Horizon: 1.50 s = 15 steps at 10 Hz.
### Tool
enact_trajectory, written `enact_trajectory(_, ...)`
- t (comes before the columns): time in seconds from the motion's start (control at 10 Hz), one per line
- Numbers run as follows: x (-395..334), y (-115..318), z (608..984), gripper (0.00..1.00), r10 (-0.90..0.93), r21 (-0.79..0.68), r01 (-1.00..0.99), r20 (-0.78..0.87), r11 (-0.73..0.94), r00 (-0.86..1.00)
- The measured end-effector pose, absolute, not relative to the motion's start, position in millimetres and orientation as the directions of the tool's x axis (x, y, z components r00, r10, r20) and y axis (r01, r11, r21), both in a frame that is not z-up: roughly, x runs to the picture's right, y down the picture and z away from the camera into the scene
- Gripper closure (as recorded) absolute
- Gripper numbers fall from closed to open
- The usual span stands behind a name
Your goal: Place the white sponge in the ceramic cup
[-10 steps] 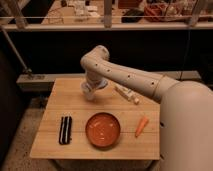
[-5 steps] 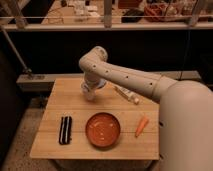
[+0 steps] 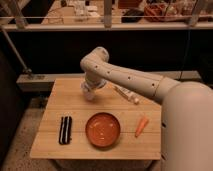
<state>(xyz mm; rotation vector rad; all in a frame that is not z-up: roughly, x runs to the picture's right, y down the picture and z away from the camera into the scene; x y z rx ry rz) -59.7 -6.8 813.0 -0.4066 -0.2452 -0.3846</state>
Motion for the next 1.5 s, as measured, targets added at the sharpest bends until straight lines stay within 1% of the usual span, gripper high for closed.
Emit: enact_trajectory(1.5,-66.2,-8.9,813.5,0.94,-0.352,-0.278,0.454,0.349,0.847,0.869)
